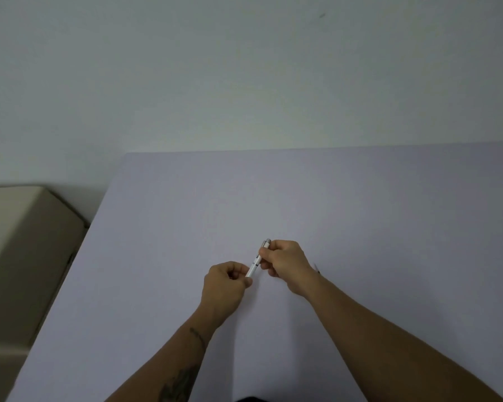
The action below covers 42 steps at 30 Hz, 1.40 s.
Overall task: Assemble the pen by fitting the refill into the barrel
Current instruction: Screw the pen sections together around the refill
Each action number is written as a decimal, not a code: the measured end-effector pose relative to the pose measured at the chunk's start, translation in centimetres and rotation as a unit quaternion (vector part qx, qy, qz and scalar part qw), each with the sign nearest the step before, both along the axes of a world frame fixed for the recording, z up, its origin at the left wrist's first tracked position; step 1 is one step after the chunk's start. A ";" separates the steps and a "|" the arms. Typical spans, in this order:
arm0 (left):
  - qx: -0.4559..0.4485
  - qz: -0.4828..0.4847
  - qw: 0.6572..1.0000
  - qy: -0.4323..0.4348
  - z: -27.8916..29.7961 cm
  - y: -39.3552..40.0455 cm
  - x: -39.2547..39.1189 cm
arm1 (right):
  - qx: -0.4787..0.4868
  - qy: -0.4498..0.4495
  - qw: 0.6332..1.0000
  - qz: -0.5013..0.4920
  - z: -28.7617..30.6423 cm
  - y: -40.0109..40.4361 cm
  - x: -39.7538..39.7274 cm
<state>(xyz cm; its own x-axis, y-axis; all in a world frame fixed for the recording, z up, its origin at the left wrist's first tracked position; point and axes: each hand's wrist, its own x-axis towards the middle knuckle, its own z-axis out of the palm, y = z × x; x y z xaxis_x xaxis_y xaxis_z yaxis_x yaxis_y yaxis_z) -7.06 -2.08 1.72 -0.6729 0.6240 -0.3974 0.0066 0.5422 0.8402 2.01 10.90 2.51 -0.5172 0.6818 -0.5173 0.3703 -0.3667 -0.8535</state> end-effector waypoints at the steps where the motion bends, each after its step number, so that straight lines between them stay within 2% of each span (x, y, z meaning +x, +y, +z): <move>1: 0.002 0.001 1.000 -0.002 0.0 -0.2 0.1 | 0.004 -0.001 1.000 0.000 0.0 -0.1 0.1; 5: 0.021 -0.007 1.000 -0.011 0.5 -0.1 0.5 | -0.007 -0.008 1.000 0.010 0.3 -0.3 0.7; 12: 0.039 -0.033 0.999 0.002 0.6 0.3 1.2 | 0.031 -0.050 0.998 0.006 0.5 -0.9 1.5; 17: 0.030 -0.077 0.993 0.084 -1.0 0.3 1.5 | 0.101 -0.098 0.990 -0.028 0.6 0.0 2.9; 20: -0.023 -0.162 0.966 0.199 -2.2 0.5 1.1 | 0.155 -0.149 0.976 -0.040 0.4 1.0 4.1; 24: -0.139 -0.279 0.894 0.321 -3.7 0.9 0.5 | 0.211 -0.211 0.954 -0.024 -0.3 1.6 5.5; 26: -0.201 -0.322 0.861 0.338 -4.9 1.2 0.3 | 0.230 -0.246 0.941 -0.020 -0.9 1.6 5.8; 28: -0.240 -0.341 0.842 0.342 -5.6 1.0 0.3 | 0.247 -0.268 0.931 -0.002 -1.3 1.3 5.8; 35: -0.259 -0.358 0.827 0.347 -7.3 0.7 0.2 | 0.250 -0.343 0.905 0.031 -3.8 0.5 4.2; 39: -0.258 -0.362 0.824 0.353 -7.5 0.7 0.1 | 0.293 -0.371 0.880 0.045 -5.2 0.1 3.2; 42: -0.258 -0.364 0.818 0.364 -7.5 0.7 0.2 | 0.308 -0.371 0.875 0.037 -5.8 -0.1 2.7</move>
<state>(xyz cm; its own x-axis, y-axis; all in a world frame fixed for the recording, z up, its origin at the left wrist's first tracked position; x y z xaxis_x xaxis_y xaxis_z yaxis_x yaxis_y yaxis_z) -6.91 -1.40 -5.80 -0.3736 0.8395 -0.3944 0.8816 0.4536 0.1305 4.72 10.77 -3.32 -0.2500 0.9283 -0.2752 0.9096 0.1277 -0.3954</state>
